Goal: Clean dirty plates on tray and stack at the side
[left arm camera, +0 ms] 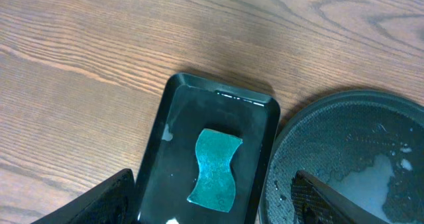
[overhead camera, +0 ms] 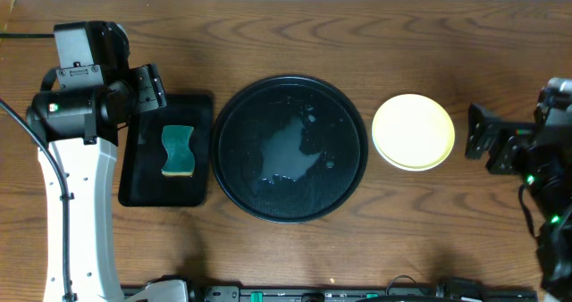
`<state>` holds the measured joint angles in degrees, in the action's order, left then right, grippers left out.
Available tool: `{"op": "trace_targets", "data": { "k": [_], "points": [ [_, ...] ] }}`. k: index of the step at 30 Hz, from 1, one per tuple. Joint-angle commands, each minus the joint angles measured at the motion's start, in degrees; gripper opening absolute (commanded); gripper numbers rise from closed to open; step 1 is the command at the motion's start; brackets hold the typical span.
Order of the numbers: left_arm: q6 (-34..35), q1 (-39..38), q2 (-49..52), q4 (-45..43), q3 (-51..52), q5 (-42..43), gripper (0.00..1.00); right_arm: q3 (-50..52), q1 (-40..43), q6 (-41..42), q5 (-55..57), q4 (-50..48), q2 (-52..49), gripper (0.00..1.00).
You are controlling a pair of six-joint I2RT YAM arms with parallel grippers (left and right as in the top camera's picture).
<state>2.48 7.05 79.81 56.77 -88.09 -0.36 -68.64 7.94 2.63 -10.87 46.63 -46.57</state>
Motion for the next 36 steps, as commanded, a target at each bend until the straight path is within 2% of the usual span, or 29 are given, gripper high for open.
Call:
{"op": "trace_targets", "data": {
  "k": [1,10,17,26,36],
  "points": [
    [-0.5,0.3,0.0,0.2,-0.1,-0.5,0.76,9.9,-1.0,-2.5,0.4,-6.3,7.1,0.99],
    [-0.5,0.3,0.0,0.2,-0.1,-0.5,0.76,42.4,-3.3,-2.3,0.5,-31.4,26.7,0.99],
    [-0.5,0.3,0.0,0.2,-0.1,-0.5,0.76,58.3,-7.7,-2.3,3.0,-38.6,38.4,0.99],
    [-0.5,0.3,0.0,0.2,-0.1,-0.5,0.76,67.2,-8.4,-1.0,4.0,-40.3,46.1,0.99],
    [-0.5,0.3,0.0,0.2,-0.1,-0.5,0.76,68.4,-8.4,-0.8,4.2,-43.0,46.3,0.99]
  ]
}}
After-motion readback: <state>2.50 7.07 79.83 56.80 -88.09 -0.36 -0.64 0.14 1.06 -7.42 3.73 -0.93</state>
